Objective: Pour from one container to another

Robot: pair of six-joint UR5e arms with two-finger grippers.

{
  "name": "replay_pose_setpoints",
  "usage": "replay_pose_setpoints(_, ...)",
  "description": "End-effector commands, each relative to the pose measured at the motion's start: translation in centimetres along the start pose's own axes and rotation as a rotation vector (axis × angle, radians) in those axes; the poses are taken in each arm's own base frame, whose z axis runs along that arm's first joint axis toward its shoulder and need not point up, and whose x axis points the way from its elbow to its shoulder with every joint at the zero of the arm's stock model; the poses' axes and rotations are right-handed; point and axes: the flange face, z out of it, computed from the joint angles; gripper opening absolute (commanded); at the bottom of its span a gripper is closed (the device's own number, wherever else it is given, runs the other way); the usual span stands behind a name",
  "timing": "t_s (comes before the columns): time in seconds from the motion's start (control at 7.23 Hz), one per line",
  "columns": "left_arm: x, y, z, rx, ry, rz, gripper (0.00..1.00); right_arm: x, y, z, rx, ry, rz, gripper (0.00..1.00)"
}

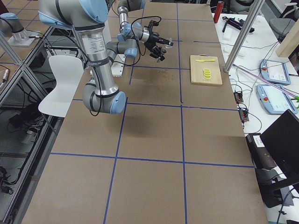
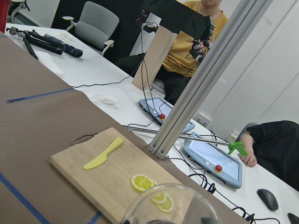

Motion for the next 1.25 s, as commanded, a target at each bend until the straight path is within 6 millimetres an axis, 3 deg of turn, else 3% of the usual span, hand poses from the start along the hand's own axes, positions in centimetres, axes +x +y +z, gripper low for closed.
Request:
replay_pose_setpoints(0.0, -0.4, -0.3, 0.0, 0.01, -0.001, -0.005, 0.0, 1.7, 0.6, 0.8, -0.002, 0.033, 0.051, 0.0)
replay_pose_setpoints(0.42, -2.2, -1.9, -0.5, 0.061, 0.002, -0.029, 0.0, 3.4, 2.0, 1.4, -0.01, 0.066, 0.246, 0.0)
replay_pose_setpoints(0.55, -4.1, -1.7, -1.2, 0.084, 0.005, -0.04, 0.0, 3.8, 2.5, 1.5, -0.012, 0.075, 0.328, 0.0)
replay_pose_setpoints(0.83, -10.4, -1.4, -1.5, 0.095, -0.068, -0.023, 0.0, 4.8, 2.6, 1.8, -0.001, 0.095, 0.504, 0.0)
replay_pose_setpoints(0.97, -13.0, -2.2, -3.1, 0.119, -0.084, -0.028, 0.0, 4.8, 2.9, 1.9, -0.003, 0.099, 0.549, 0.0)
replay_pose_setpoints(1.11, -14.1, -3.1, -3.9, 0.163, -0.129, -0.039, 0.0, 5.0, 3.4, 1.9, -0.01, 0.098, 0.606, 0.0)
